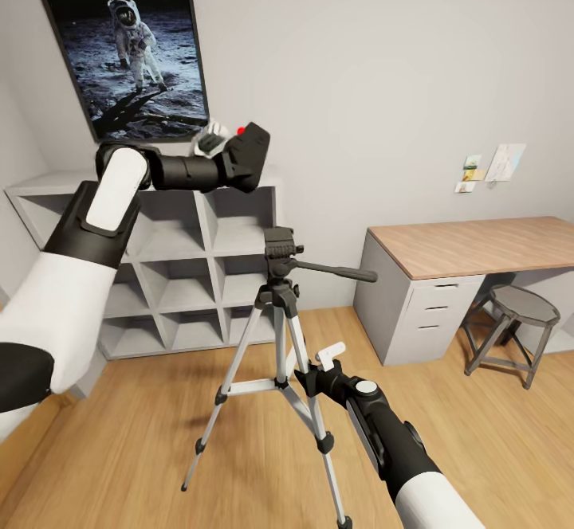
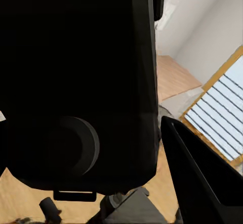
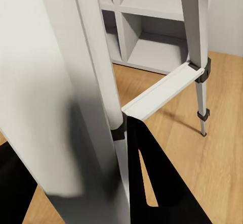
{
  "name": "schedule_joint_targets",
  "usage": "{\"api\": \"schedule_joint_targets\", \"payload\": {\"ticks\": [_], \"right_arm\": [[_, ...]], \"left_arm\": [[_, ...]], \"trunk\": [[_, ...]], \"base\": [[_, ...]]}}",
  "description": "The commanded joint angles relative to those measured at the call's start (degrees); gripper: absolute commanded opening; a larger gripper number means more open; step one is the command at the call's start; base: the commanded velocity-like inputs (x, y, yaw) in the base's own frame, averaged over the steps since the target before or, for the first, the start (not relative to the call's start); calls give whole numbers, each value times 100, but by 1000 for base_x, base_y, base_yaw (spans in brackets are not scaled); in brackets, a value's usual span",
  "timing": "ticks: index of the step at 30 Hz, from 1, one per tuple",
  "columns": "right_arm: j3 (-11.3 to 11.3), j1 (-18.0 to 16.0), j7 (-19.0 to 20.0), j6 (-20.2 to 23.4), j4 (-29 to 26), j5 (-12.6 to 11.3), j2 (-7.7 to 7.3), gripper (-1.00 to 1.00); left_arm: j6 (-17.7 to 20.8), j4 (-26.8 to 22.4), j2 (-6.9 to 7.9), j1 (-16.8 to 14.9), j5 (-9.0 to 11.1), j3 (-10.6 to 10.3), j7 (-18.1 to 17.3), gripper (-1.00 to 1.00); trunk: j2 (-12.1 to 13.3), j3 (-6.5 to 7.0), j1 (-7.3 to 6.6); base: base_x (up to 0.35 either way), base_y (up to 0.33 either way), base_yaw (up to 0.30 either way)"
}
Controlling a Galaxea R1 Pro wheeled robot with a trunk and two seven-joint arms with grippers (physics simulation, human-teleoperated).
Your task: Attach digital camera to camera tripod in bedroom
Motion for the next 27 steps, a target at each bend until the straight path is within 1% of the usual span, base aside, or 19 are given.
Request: {"api": "schedule_joint_targets", "payload": {"ticks": [1,3,4,6,9,11,12,13,14,15,16,17,18,19,20,21,22,25,27], "right_arm": [[-24,-3,-3,65,135,217,-2,-100],[-24,-3,-3,65,137,215,-2,-100],[-24,-3,-3,65,136,212,-2,-100],[-24,-3,-3,65,141,209,-2,-100],[-24,-3,-3,65,143,210,-2,-100],[-27,-3,-3,65,139,215,-2,-100],[-27,-3,-3,65,138,220,-2,-100],[-28,-3,-3,65,139,221,-2,-100],[-29,-3,-3,65,138,222,-2,-100],[-30,-3,-3,65,137,223,-2,-100],[-31,-3,-3,65,137,224,-2,-100],[-29,-3,-3,65,136,224,-2,-100],[-30,-3,-3,65,136,224,-2,-100],[-29,-3,-3,65,138,224,-2,-100],[-30,-3,-3,65,137,225,-2,-100],[-31,-3,-3,67,136,225,-2,-100],[-31,-3,-3,68,136,225,-2,-100],[-30,-3,-3,68,139,225,-2,-100],[-31,-3,-3,70,138,225,-2,-100]], "left_arm": [[12,-19,36,-7,-4,-151,11,-100],[13,-51,102,-5,-23,-421,6,-100],[17,-97,173,-4,-43,-639,1,-100],[22,-235,266,-13,-98,-870,-7,-100],[34,-287,333,-27,-185,-982,-33,-100],[42,-307,393,-46,-254,-1032,-177,-100],[44,-319,477,-73,-334,-1065,-540,-100],[43,-321,509,-80,-374,-1076,-700,-100],[42,-334,582,-90,-497,-1091,-1050,-100],[40,-348,624,-93,-587,-1096,-1225,-100],[32,-377,713,-98,-818,-1104,-1545,-100],[27,-397,754,-100,-951,-1107,-1677,-100],[16,-460,819,-103,-1238,-1115,-1870,-100],[11,-501,842,-104,-1391,-1121,-1937,-100],[1,-595,876,-105,-1709,-1133,-2037,-100],[-4,-642,887,-106,-1872,-1137,-2077,-100],[-23,-723,899,-106,-2204,-1135,-2136,-100],[-97,-798,920,-107,-2649,-1127,-2192,-100],[-162,-826,928,-107,-2879,-1124,-2215,-100]], "trunk": [[-11,-13,5],[-11,-13,5],[-11,-13,5],[-11,-13,5],[-11,-13,5],[-11,-13,5],[-11,-13,5],[-11,-13,5],[-11,-13,5],[-11,-13,5],[-11,-13,5],[-11,-13,5],[-11,-13,5],[-11,-13,5],[-11,-13,5],[-11,-13,5],[-11,-13,5],[-11,-13,5],[-11,-13,5]], "base": [[0,0,0],[0,0,0],[0,0,0],[0,0,0],[0,0,0],[0,0,0],[0,0,0],[0,0,0],[0,0,0],[0,0,0],[0,0,0],[0,0,0],[0,0,0],[0,0,0],[0,0,0],[0,0,0],[0,0,0],[0,0,0],[0,0,0]]}}
